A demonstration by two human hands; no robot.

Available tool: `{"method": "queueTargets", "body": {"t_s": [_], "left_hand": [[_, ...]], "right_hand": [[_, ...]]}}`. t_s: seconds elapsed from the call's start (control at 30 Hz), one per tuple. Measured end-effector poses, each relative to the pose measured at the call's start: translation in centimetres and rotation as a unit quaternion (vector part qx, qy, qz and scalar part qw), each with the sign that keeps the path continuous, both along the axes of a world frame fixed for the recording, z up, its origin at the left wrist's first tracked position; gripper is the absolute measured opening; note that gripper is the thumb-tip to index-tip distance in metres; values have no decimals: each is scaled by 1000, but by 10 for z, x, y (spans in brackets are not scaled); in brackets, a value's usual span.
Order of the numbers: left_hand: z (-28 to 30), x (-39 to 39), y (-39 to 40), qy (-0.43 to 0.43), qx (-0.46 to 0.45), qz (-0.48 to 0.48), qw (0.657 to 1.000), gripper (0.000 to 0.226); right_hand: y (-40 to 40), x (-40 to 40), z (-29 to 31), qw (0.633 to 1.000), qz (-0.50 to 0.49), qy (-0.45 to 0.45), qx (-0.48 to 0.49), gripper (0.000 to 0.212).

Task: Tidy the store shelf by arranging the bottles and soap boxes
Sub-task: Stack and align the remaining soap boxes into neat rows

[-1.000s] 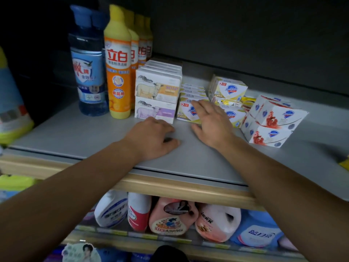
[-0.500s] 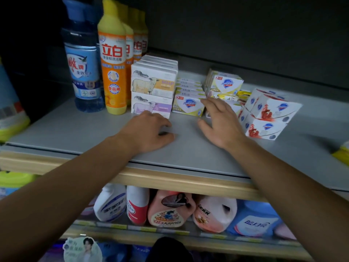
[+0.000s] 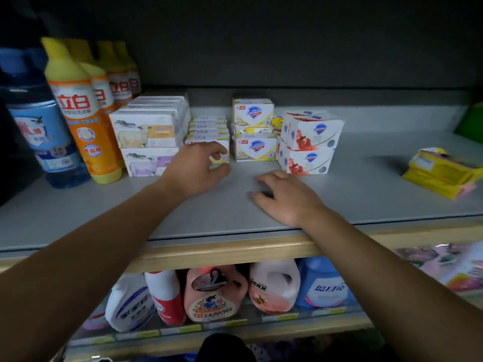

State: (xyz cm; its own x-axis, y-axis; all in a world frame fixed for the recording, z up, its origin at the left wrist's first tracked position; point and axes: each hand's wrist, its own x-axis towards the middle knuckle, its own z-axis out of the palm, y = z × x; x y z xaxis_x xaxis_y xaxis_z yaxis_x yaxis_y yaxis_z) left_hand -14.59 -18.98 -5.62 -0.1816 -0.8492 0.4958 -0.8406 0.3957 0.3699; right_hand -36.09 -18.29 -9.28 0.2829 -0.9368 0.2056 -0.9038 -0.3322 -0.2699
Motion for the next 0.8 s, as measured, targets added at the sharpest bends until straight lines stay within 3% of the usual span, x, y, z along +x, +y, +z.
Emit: {"method": "queueTargets", "body": {"t_s": [0.2, 0.4, 0.63, 0.8], "left_hand": [[9, -44, -58, -72, -39, 23, 996, 43], [1, -61, -93, -209, -29, 96, 973, 51], [-5, -58, -87, -174, -99, 60, 978, 37], [7, -51, -72, -111, -64, 16, 992, 30]], "right_hand": [[-2, 1, -1, 1000, 3, 8, -8, 63], [-4, 1, -3, 1000, 9, 6, -19, 60], [-4, 0, -3, 1000, 13, 4, -20, 59], [-1, 0, -1, 1000, 9, 6, -10, 57]]}}
